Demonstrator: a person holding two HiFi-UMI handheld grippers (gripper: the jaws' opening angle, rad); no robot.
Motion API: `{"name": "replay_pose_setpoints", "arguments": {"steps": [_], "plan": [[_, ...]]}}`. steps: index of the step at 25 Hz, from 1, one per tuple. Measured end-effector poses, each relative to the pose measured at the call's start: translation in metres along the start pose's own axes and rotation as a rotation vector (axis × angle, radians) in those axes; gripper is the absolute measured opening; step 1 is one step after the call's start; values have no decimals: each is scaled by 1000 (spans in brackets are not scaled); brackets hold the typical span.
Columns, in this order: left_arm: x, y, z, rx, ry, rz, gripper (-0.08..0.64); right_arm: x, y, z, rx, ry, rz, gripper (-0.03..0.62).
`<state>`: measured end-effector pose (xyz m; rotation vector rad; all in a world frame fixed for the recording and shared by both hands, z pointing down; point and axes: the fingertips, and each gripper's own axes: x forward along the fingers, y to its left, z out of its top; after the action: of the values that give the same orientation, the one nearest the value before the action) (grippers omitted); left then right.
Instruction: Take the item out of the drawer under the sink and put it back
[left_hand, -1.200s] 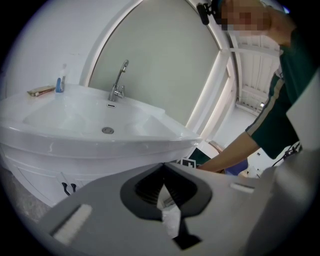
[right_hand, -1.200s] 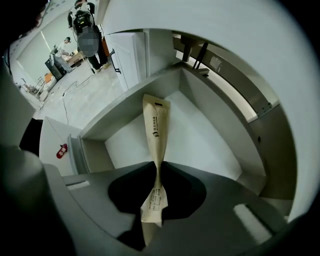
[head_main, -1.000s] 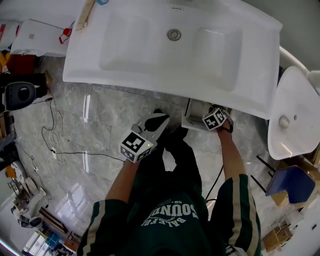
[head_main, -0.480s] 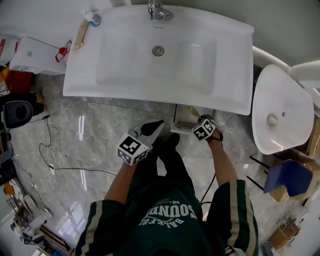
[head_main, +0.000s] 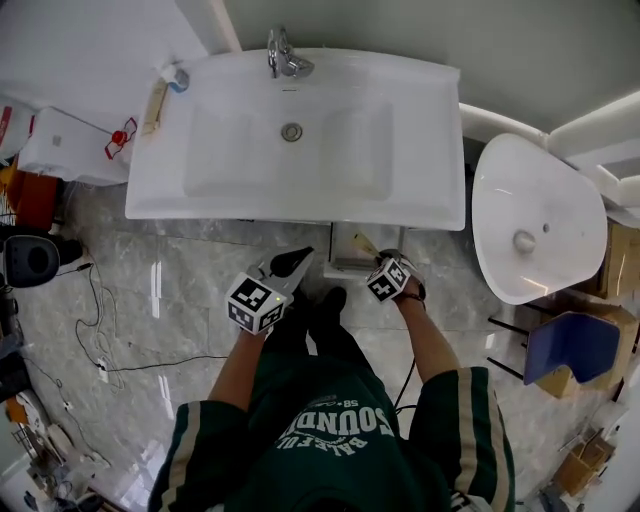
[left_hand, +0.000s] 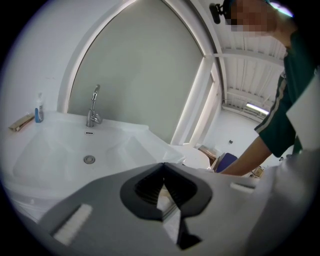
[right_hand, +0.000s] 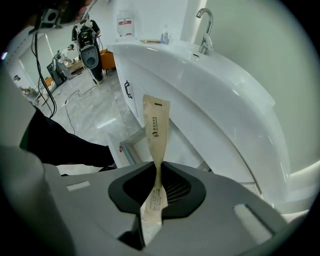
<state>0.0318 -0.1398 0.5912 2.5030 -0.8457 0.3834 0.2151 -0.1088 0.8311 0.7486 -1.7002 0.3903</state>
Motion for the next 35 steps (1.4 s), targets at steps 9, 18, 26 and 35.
{"name": "replay_pose_setpoints", "arguments": {"steps": [9,18,26,35], "plan": [[-9,-3,29,58,-20,-7,49,-48,1,23,114,-121,-16,40],[-14,-6,66,124,-78,-6,49,-139,-48,80,207,-379,-111,40],[-24,-6,104,175,-140,8,49,-255,-91,147,225,-674,-201,40],[-27,-7,122,201,-168,12,49,-324,-103,170,254,-833,-238,38]]}}
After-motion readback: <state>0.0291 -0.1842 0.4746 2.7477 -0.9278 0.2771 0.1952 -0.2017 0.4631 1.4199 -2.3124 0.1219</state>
